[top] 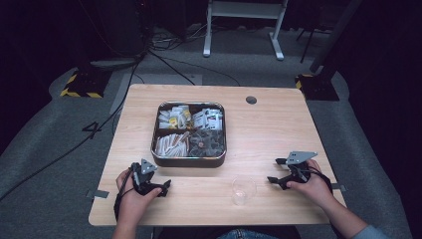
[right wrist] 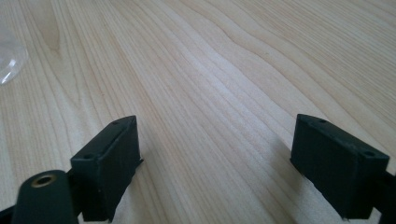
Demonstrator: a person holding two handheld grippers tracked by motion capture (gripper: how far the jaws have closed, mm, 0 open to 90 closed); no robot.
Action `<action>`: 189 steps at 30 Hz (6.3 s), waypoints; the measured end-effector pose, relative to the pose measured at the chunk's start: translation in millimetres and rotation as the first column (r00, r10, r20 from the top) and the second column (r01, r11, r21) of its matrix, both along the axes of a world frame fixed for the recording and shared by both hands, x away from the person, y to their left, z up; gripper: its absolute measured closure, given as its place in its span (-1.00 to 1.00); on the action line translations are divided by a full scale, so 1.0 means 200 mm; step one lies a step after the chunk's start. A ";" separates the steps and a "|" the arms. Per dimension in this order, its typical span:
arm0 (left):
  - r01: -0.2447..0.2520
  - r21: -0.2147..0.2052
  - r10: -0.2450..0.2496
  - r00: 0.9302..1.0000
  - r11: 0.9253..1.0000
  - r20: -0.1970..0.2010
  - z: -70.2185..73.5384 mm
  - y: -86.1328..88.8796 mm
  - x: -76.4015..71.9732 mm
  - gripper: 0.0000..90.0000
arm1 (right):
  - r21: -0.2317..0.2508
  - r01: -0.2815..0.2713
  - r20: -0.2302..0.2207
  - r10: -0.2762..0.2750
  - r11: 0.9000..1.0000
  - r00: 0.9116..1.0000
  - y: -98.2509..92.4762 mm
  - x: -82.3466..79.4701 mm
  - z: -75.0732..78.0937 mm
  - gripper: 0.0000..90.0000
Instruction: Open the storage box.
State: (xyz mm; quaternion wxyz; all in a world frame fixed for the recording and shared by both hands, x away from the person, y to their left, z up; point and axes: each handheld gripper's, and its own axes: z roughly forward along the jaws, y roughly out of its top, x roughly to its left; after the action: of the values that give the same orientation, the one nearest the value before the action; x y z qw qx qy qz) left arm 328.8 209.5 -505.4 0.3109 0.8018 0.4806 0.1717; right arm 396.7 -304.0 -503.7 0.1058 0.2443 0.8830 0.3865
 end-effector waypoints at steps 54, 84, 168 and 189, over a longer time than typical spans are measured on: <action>-0.100 -0.051 0.104 0.992 0.994 0.076 0.07 0.14 -0.20 -0.47 | 0.117 -0.156 0.031 0.153 0.981 0.988 0.77 0.53 0.50 -0.42; -0.058 -0.029 0.059 0.997 0.998 0.046 0.03 0.10 -0.16 -0.48 | 0.055 -0.192 0.014 0.191 0.980 0.981 1.25 0.63 0.41 -0.26; 0.007 -0.029 -0.006 0.999 1.000 0.032 0.00 0.09 -0.09 -0.67 | 0.061 -0.162 0.126 0.153 0.985 0.980 0.87 0.55 0.76 0.30; 0.014 -0.023 -0.013 0.999 1.000 0.030 0.00 0.09 -0.09 -0.68 | 0.070 0.005 0.127 -0.013 0.998 0.992 0.32 0.48 0.82 0.30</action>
State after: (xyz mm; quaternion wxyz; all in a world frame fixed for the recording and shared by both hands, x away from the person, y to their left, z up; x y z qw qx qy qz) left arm 310.9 227.2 -504.5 0.3284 0.7987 0.4726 0.1759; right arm 492.0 -239.6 -339.1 0.1552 0.2266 0.8595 0.4312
